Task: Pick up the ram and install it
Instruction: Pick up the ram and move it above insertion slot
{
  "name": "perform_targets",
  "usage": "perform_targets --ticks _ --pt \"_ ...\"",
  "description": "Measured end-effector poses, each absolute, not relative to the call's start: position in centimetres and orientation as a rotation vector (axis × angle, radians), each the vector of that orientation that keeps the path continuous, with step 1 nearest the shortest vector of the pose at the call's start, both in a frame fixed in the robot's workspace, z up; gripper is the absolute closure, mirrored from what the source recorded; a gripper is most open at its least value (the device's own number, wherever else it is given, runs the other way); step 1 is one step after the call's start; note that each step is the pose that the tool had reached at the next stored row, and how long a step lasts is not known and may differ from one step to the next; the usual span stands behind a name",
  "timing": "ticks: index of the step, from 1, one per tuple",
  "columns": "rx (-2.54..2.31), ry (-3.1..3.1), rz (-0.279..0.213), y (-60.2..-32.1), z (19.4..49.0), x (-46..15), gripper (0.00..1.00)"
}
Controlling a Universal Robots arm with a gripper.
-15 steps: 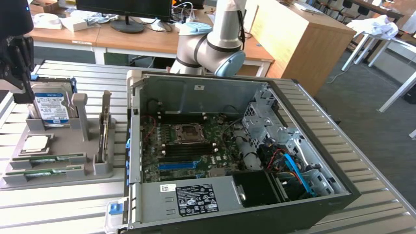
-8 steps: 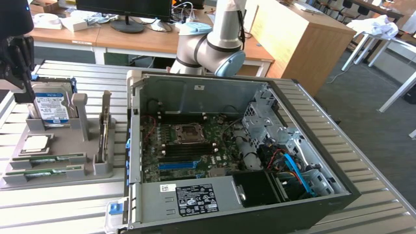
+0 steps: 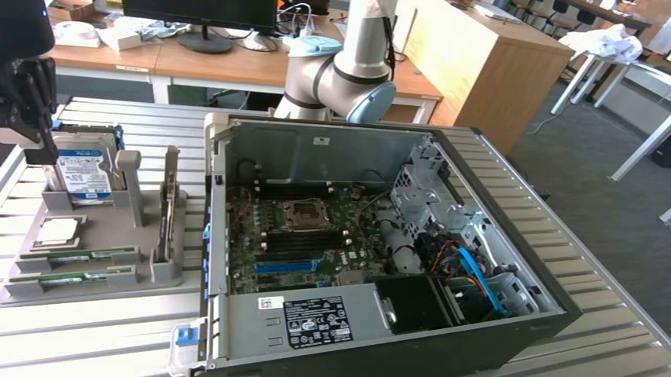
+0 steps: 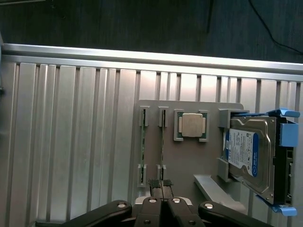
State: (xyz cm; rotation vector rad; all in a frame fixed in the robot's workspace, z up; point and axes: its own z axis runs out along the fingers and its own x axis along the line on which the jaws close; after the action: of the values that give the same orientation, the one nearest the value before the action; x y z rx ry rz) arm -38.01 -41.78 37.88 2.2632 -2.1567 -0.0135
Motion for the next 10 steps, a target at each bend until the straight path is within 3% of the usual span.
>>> perform_targets --ticks 10 --pt "2.263 -2.157 -0.014 -41.78 37.88 -38.01 0.9"
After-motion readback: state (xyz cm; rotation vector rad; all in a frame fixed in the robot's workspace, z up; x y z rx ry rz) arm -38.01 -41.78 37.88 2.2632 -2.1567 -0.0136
